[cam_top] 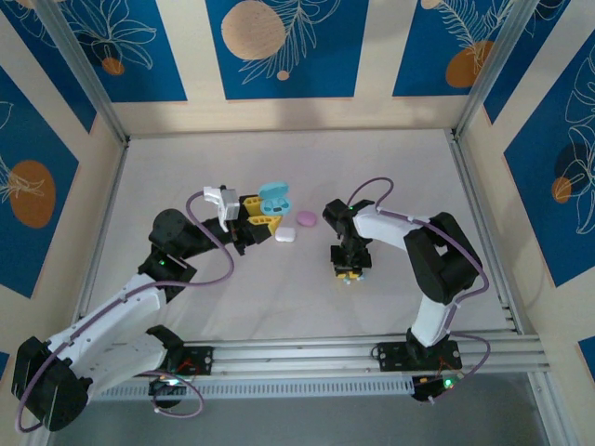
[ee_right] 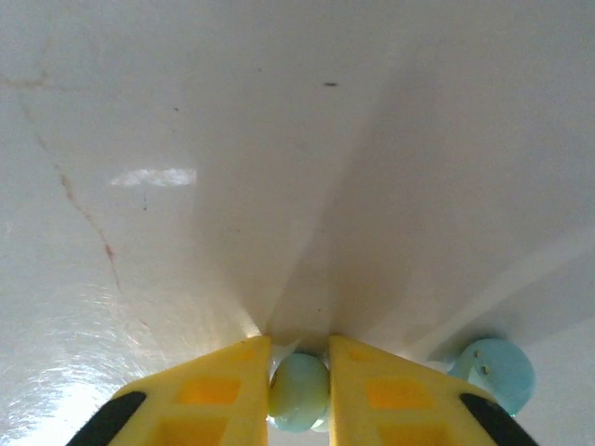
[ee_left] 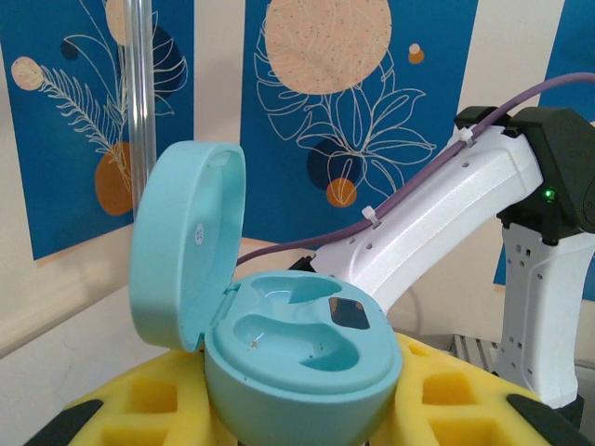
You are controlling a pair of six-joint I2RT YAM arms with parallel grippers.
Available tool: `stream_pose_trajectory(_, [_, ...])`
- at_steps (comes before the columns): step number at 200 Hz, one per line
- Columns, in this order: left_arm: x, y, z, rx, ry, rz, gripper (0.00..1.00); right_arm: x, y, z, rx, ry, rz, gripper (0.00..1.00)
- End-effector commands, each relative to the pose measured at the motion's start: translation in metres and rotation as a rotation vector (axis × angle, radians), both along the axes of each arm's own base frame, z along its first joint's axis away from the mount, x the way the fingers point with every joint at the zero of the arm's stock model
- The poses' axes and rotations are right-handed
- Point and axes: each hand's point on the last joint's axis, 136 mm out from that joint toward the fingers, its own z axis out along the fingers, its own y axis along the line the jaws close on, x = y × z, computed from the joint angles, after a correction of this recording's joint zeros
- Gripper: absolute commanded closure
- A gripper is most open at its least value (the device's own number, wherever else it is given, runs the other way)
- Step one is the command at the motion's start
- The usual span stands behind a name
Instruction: Insert wireless bluetooth earbuds into charging case
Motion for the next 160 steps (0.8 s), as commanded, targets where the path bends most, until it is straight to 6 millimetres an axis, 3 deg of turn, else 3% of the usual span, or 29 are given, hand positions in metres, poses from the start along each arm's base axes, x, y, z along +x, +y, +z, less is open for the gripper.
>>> stream_pose_trajectory(1, [-0.004, 0.001, 0.003, -0.004, -0.021, 0.004, 0.69, 0.002, 0.012, 0.018, 0.059, -0.031, -0.004, 0.82])
stream_pose_trajectory(33, [-0.002, 0.004, 0.003, -0.003, -0.021, 0.031, 0.69, 0.012, 0.044, 0.072, 0.320, -0.132, 0.013, 0.82])
stream_pose_trajectory(75, [0.001, 0.008, -0.001, 0.017, -0.022, 0.067, 0.69, 0.010, 0.093, 0.183, 0.876, -0.233, 0.078, 0.81])
stream_pose_trajectory(104, [0.002, 0.009, -0.003, 0.026, -0.023, 0.076, 0.69, 0.002, 0.103, 0.252, 1.127, -0.292, 0.140, 0.81])
stream_pose_trajectory(123, [0.003, 0.009, -0.005, 0.035, -0.027, 0.082, 0.69, -0.006, 0.106, 0.286, 1.265, -0.294, 0.185, 0.81])
stream_pose_trajectory(160, [0.004, 0.006, -0.006, 0.043, -0.036, 0.077, 0.69, -0.017, 0.109, 0.325, 1.397, -0.283, 0.245, 0.81])
